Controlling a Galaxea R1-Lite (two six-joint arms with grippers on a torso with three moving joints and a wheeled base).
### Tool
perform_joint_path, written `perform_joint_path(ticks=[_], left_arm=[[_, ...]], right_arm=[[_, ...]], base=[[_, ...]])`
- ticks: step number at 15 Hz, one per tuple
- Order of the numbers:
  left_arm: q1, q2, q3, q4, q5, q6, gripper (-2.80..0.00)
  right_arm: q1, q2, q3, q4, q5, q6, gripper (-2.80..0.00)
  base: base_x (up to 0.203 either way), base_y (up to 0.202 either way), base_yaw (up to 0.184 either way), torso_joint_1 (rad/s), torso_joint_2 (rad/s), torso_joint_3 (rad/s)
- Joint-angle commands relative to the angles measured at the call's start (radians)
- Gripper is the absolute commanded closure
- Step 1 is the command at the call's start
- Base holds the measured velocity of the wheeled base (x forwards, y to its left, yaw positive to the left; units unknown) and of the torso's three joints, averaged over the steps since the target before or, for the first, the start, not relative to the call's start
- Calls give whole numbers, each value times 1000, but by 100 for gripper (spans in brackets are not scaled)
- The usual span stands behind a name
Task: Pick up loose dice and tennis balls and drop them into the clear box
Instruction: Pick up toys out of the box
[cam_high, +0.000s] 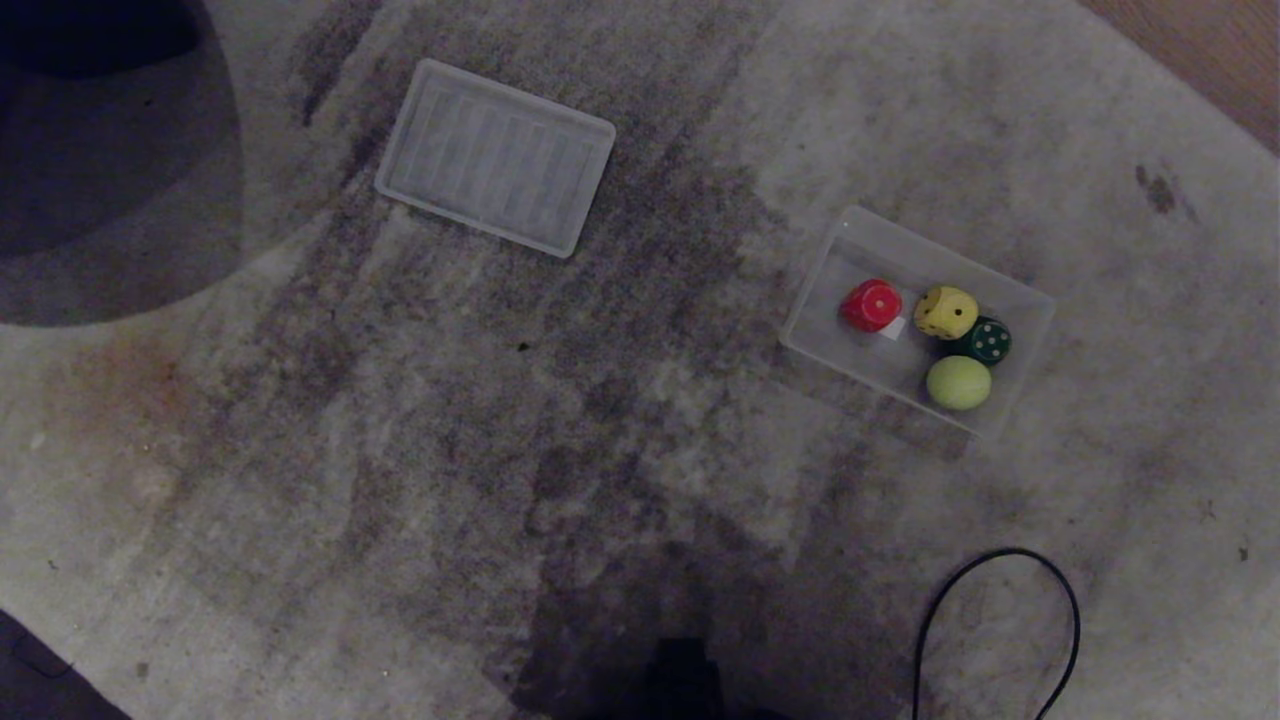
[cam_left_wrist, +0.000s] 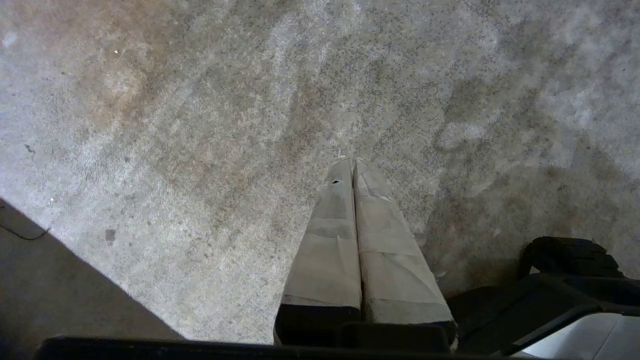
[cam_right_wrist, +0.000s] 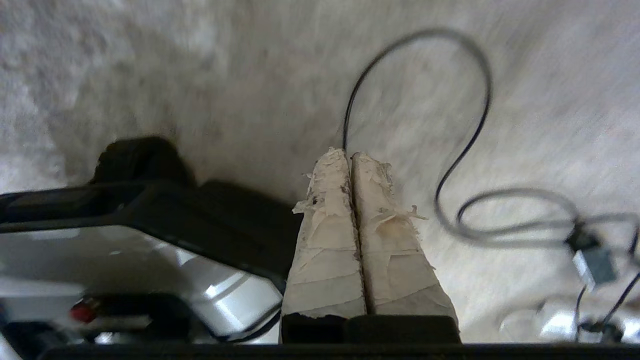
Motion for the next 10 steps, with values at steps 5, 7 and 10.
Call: perform_joint_path(ticks=[5, 7, 10], left_arm=[[0, 2, 2, 0, 1, -1, 0], [0, 2, 2, 0, 1, 0, 0], [0, 2, 2, 0, 1, 0, 0]], right_arm=[[16, -342, 39, 21, -46, -83, 0], [16, -342, 39, 20, -51, -64, 0], [16, -342, 42, 18, -47, -92, 0]], base=[[0, 0, 0, 0, 0, 0], [0, 0, 0, 0, 0, 0], [0, 0, 0, 0, 0, 0]])
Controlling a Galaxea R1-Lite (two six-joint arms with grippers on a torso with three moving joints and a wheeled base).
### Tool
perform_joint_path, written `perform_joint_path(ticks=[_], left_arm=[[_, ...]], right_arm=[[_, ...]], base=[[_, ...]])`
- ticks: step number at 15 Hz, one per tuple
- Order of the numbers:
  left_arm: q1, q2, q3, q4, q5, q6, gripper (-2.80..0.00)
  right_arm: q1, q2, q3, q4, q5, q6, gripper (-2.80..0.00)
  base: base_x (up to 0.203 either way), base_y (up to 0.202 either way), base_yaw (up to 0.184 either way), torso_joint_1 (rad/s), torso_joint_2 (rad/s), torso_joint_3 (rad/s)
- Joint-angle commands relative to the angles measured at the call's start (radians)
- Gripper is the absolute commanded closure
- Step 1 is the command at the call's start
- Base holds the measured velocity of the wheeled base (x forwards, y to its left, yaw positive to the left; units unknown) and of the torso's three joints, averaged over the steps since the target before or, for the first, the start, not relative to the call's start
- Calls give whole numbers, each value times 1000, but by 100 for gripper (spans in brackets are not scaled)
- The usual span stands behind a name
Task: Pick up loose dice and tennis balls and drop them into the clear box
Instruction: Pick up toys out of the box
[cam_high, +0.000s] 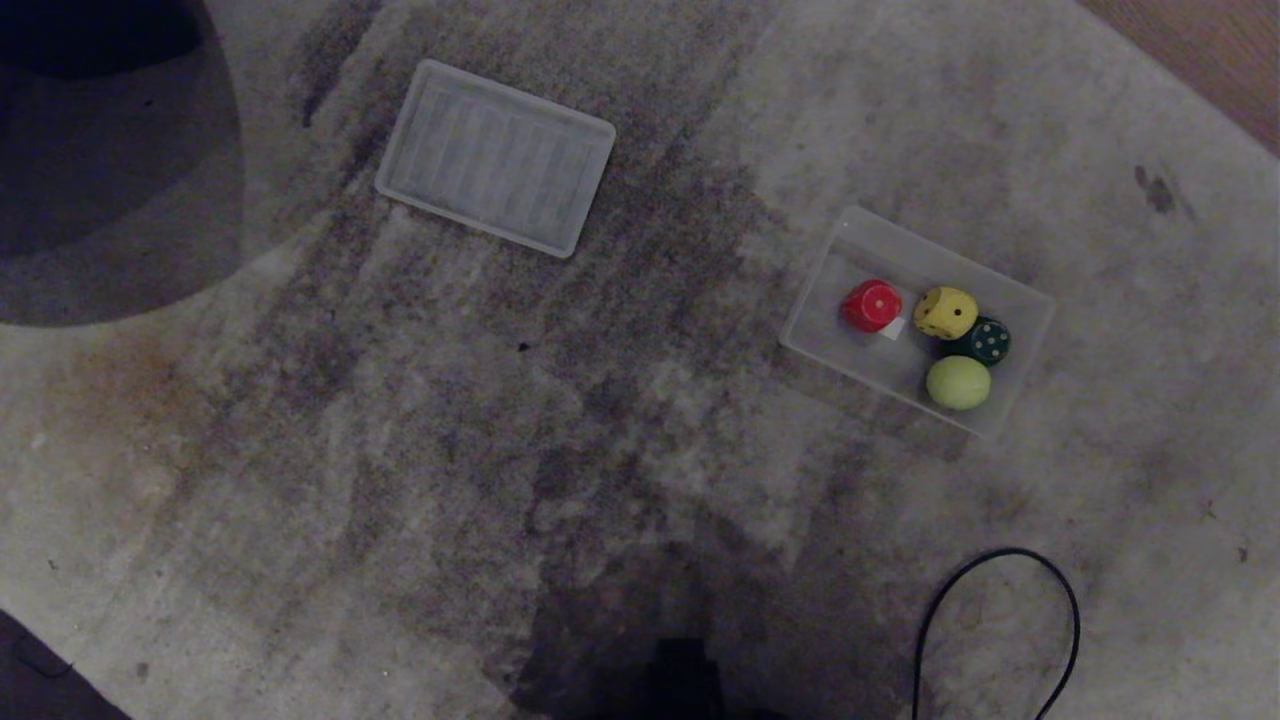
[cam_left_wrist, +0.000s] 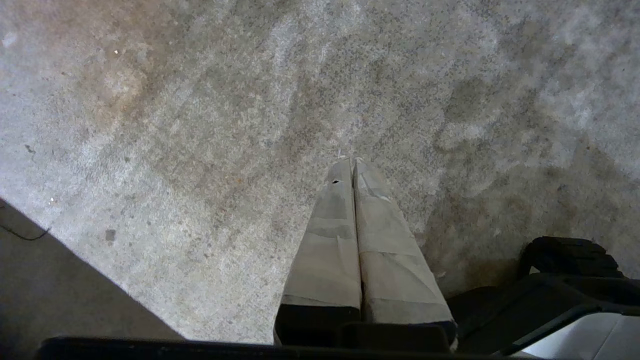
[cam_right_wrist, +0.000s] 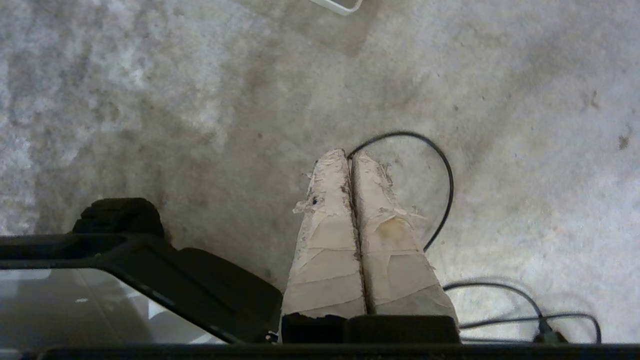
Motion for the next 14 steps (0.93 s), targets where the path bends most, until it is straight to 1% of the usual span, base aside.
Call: perform_joint_path(ticks=[1, 4, 8, 10, 14], left_arm=[[0, 2, 2, 0, 1, 0, 0], [0, 2, 2, 0, -2, 4, 0], [0, 2, 2, 0, 1, -8, 0], [0, 2, 2, 0, -2, 3, 0], [0, 2, 2, 0, -1, -8, 0]], right_arm=[[0, -8, 1, 3, 0, 6, 0], [0, -8, 3, 1, 0, 5, 0], [0, -8, 2, 1, 0, 6, 0], [0, -8, 3, 1, 0, 6, 0], [0, -8, 1, 1, 0, 4, 0]], base=[[0, 0, 0, 0, 0, 0], [0, 0, 0, 0, 0, 0], [0, 0, 0, 0, 0, 0], [0, 0, 0, 0, 0, 0], [0, 0, 0, 0, 1, 14]])
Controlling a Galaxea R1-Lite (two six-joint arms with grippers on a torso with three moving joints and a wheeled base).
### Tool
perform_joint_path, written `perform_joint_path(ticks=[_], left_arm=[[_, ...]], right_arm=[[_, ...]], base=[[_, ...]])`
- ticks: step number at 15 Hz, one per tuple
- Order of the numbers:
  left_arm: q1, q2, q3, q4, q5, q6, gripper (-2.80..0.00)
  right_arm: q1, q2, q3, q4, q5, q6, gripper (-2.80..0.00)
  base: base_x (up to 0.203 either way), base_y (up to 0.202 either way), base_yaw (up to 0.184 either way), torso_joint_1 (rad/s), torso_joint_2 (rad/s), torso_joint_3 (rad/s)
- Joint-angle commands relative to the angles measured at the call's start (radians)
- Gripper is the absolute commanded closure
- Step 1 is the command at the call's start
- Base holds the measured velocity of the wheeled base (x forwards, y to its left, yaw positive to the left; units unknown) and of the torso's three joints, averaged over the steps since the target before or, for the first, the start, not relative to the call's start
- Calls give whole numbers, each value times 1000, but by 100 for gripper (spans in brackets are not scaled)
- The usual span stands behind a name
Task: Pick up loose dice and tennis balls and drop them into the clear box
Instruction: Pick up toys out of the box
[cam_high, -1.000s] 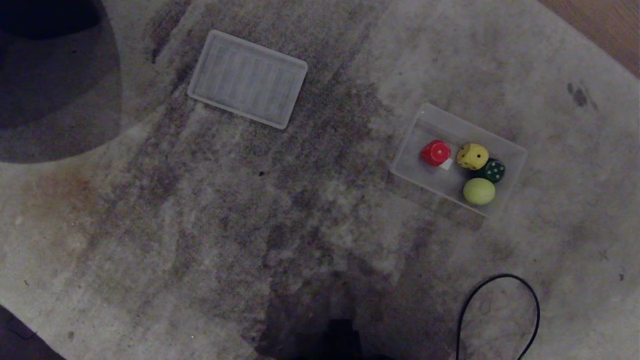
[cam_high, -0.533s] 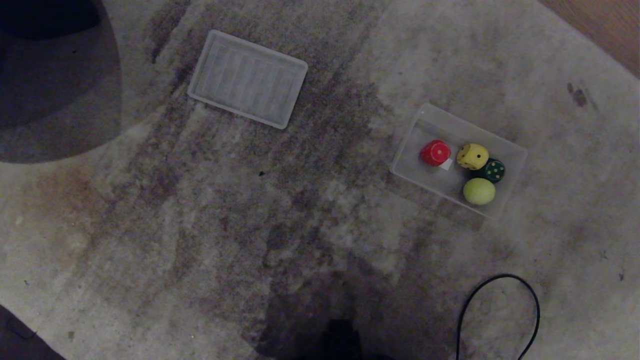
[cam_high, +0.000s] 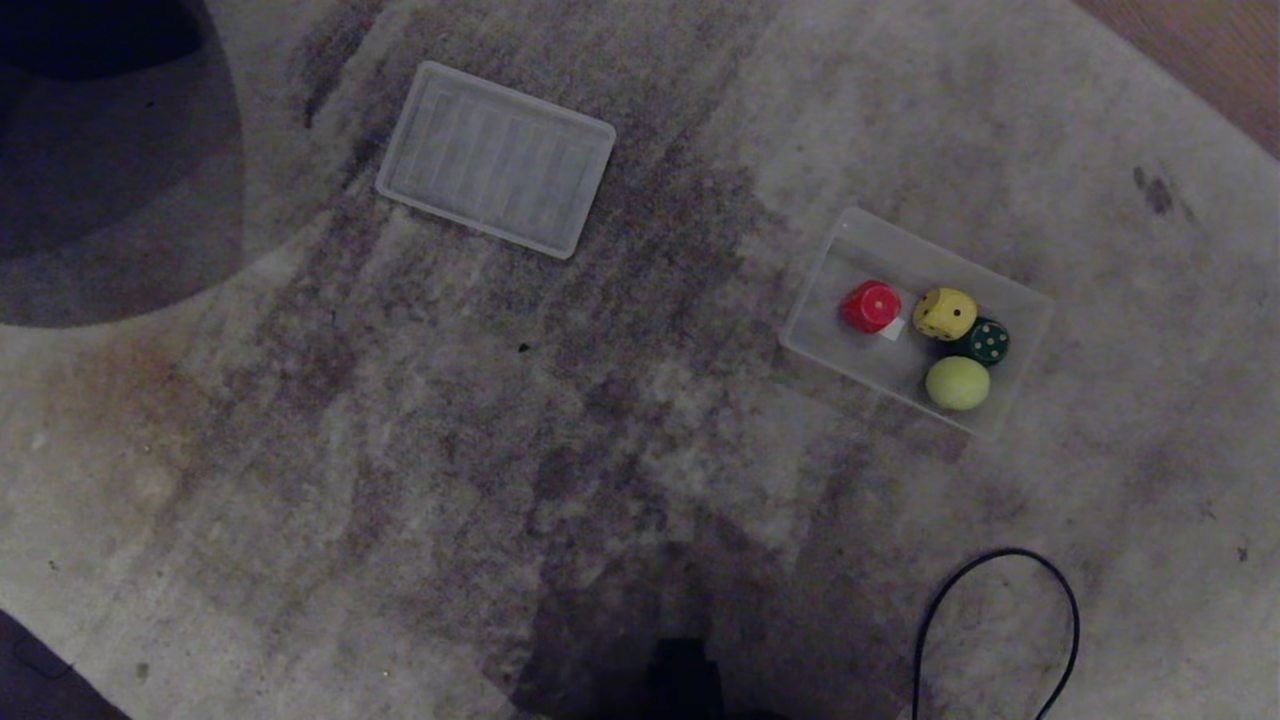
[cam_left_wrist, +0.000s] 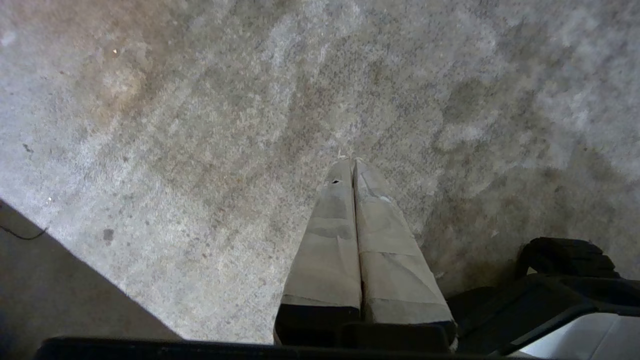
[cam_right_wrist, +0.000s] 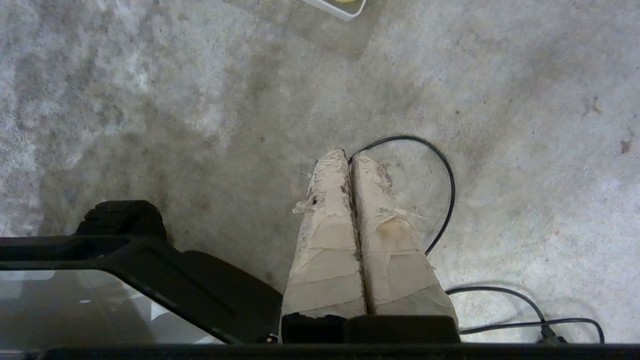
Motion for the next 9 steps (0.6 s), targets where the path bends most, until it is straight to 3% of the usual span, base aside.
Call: perform_joint_path(ticks=[1, 9], left_arm=[[0, 2, 2, 0, 1, -2, 0], [0, 2, 2, -6, 17, -62, 0]], right_arm=[[0, 3, 0, 1, 0, 0, 0], [0, 3, 1, 1, 0, -1, 0]], base=[[0, 0, 0, 2, 3, 92], [0, 0, 0, 1, 2, 195]])
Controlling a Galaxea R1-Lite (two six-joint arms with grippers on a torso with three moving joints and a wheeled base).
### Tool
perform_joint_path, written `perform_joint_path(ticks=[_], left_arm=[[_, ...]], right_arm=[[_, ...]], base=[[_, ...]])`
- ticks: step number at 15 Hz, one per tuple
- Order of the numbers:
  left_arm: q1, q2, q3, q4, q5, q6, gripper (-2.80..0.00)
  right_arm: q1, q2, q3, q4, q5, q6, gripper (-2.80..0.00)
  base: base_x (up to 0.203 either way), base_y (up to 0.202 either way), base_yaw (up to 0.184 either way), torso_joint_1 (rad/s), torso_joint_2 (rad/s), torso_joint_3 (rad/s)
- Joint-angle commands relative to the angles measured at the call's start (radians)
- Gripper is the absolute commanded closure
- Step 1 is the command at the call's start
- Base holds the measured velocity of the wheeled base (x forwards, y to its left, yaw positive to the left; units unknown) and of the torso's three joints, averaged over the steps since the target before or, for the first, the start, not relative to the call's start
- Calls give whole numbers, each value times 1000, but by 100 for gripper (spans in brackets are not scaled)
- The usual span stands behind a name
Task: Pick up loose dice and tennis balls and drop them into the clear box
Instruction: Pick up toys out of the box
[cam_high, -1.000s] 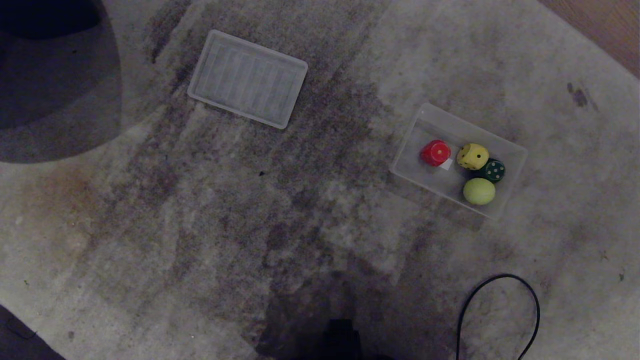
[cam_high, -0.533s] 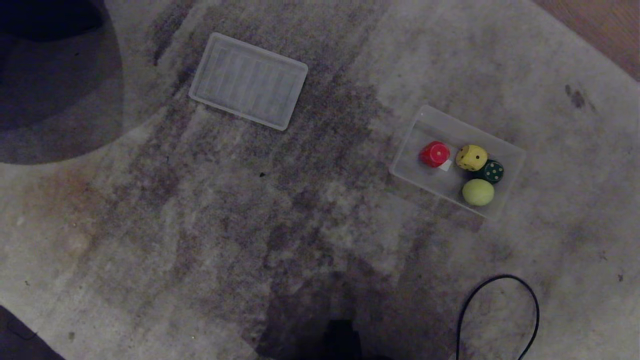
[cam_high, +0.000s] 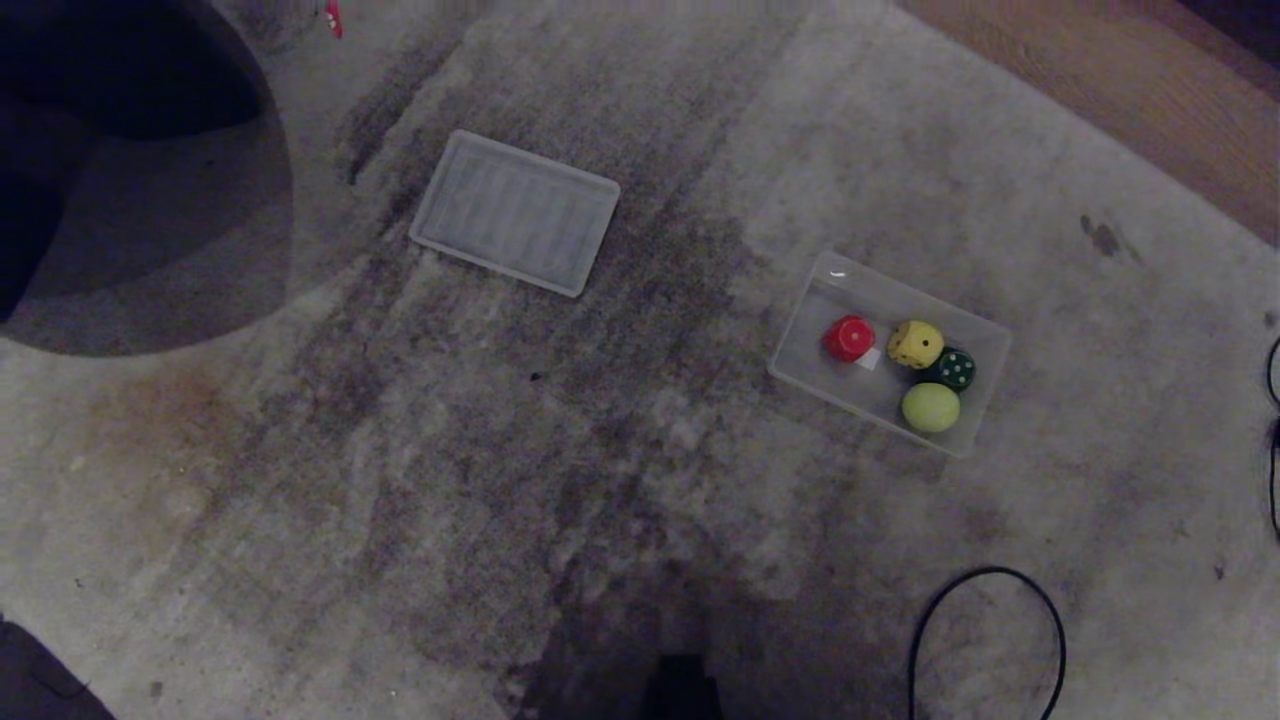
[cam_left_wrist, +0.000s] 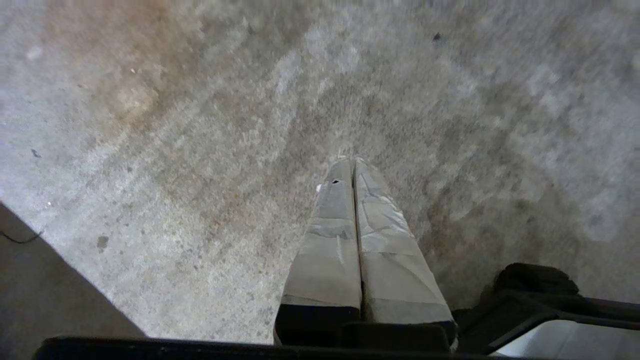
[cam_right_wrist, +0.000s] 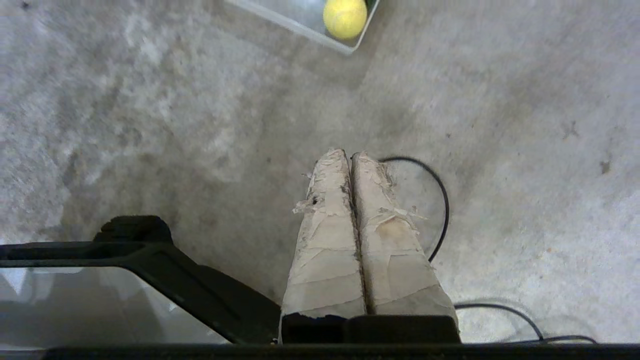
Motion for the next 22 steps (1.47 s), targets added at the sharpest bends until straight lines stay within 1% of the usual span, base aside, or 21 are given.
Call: perform_joint_path(ticks=[1, 4, 6, 22], left_arm=[[0, 2, 2, 0, 1, 2, 0], [0, 2, 2, 3, -6, 28, 0], [0, 2, 2, 3, -6, 31, 0], [0, 2, 2, 3, -8, 32, 0]], right_arm=[[0, 3, 0, 0, 1, 0, 0], [0, 3, -1, 0, 1, -1, 0], [0, 3, -1, 2, 1, -1, 0], [0, 3, -1, 2, 1, -1, 0]], base=[[0, 0, 0, -1, -1, 207], [0, 0, 0, 1, 1, 201], [0, 0, 0, 0, 2, 197], [0, 0, 0, 3, 2, 203]])
